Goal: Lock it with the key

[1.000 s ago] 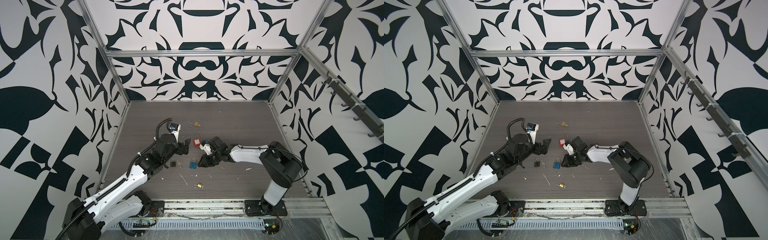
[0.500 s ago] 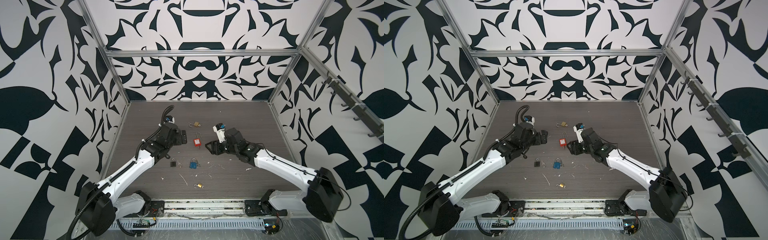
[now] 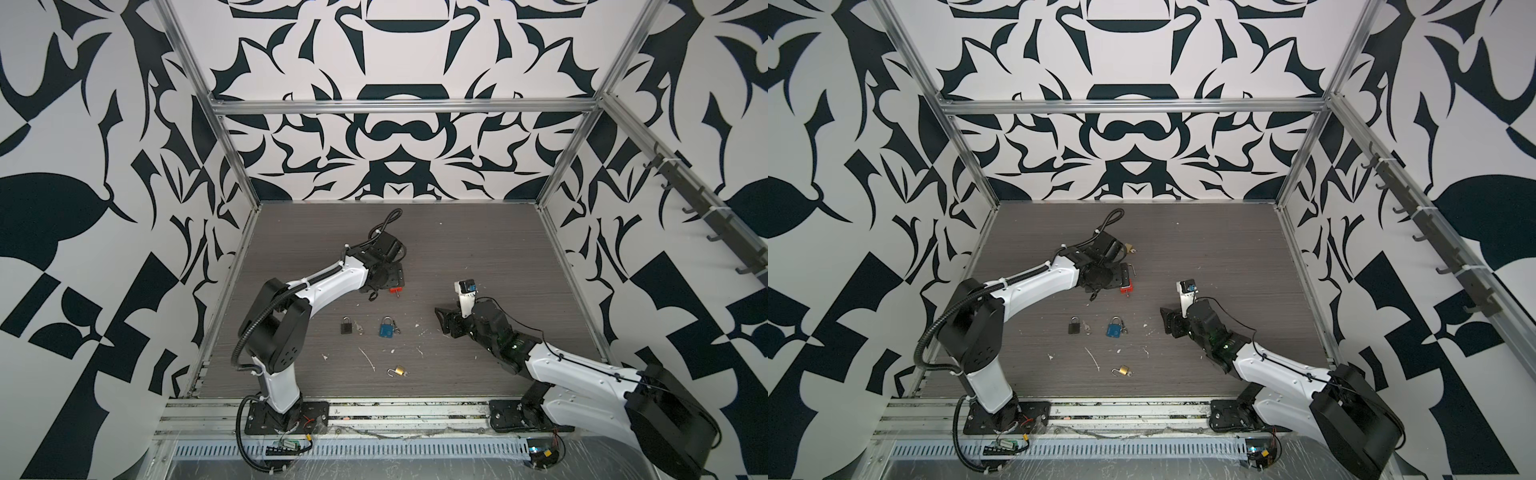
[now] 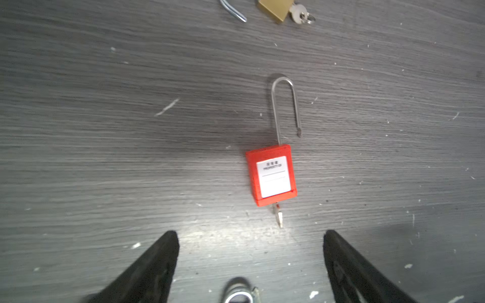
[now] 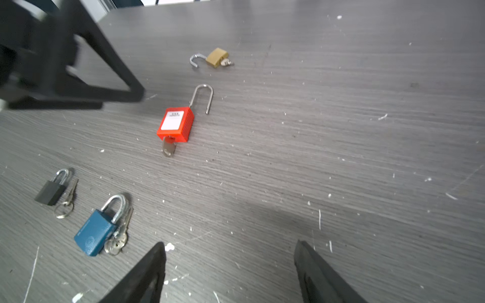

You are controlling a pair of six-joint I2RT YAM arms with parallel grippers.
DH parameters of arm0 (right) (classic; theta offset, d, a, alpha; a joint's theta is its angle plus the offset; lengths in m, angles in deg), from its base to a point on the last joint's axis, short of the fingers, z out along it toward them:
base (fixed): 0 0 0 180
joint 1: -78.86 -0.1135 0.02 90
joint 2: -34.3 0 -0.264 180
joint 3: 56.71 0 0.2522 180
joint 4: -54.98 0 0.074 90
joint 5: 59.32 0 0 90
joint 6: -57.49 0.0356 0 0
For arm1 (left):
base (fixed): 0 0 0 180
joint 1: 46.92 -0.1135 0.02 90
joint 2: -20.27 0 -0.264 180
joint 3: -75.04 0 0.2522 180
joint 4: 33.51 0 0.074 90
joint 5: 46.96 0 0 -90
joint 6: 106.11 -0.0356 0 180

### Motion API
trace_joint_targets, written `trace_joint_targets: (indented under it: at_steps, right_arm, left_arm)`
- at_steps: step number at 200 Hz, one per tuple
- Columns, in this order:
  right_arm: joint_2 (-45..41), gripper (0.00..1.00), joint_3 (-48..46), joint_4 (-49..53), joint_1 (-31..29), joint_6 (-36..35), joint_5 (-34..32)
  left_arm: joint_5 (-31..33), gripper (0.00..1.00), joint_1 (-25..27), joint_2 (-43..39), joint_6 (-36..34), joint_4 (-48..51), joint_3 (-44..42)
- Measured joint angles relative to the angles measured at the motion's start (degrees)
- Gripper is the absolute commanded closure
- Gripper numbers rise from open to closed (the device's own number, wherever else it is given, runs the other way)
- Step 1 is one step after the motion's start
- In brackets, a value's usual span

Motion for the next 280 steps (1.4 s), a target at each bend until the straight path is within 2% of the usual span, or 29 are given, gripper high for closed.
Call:
trace_joint_targets:
  at_steps: [33,60,139,241,256,280]
  right_arm:
    - [0.39,0.21,-0.09,-6.05,-0.11,-0.46,-0.02]
    - [0.90,0.21,-0.15,-8.68,-0.09,-0.85,-0.04]
    - [1.90,0.21,-0.35,-11.87,-0.09,-1.88,0.02]
    - [4.42,0.21,-0.26,-12.79,-0.11,-1.81,0.50]
    - [4.42,0.21,-0.22,-12.76,-0.09,-1.79,0.48]
    - [4.42,0.21,0.04,-12.68,-0.11,-1.66,0.42]
  left_arm:
    - [-0.04,0.23,1.60,4.66,1.90,0.98,4.63]
    - [1.38,0.38,2.23,8.15,3.34,2.36,6.71]
    - [5.81,0.40,2.78,13.11,5.07,3.37,8.66]
    - [6.38,0.39,2.78,15.76,4.24,1.99,9.60]
    - [6.78,0.42,2.78,16.11,4.15,2.01,9.97]
    - [7.48,0.52,2.78,16.59,3.74,1.97,10.47]
